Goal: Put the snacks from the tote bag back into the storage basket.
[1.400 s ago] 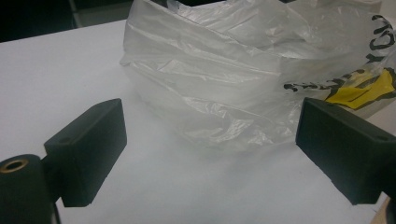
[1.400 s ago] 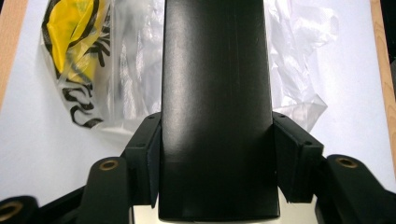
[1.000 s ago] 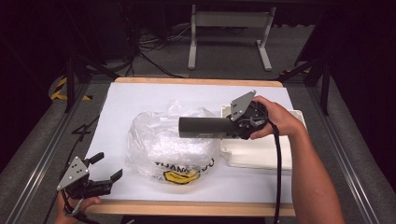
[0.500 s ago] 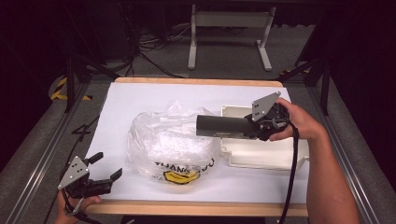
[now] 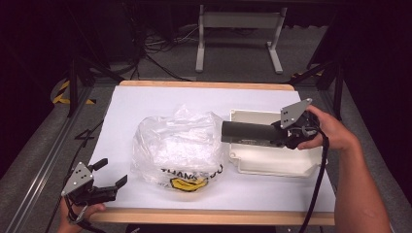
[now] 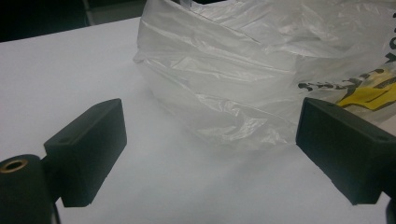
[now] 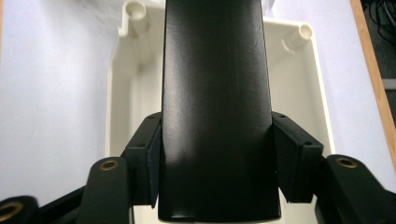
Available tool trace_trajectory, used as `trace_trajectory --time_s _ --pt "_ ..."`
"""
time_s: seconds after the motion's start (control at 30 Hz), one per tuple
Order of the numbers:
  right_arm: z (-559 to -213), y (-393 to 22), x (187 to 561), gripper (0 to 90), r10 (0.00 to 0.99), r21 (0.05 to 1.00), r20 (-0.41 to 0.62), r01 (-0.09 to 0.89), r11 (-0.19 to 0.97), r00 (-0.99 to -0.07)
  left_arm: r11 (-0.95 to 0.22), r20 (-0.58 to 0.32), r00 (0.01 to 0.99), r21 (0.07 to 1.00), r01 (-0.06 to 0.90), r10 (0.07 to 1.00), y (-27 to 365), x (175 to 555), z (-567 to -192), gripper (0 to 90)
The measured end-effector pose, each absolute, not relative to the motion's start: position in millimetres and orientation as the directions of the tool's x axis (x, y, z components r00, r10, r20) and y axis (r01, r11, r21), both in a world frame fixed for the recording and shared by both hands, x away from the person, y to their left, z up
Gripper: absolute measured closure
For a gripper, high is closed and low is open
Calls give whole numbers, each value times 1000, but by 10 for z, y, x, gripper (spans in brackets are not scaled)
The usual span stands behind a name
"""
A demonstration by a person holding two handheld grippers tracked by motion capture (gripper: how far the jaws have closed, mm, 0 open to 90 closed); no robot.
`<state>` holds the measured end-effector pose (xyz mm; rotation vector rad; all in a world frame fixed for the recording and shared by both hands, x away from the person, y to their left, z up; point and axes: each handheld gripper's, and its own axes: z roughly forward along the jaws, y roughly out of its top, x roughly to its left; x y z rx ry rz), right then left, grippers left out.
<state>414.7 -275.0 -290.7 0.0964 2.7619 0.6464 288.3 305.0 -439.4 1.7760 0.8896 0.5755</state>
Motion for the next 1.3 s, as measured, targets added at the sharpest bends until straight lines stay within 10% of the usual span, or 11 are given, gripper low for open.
trace_trajectory --time_s 1.3 --pt "-3464 -3187 4339 429 134 365 -148 71 928 -980 -209 -28 613 927 311 790 3039 2881 -4397 96"
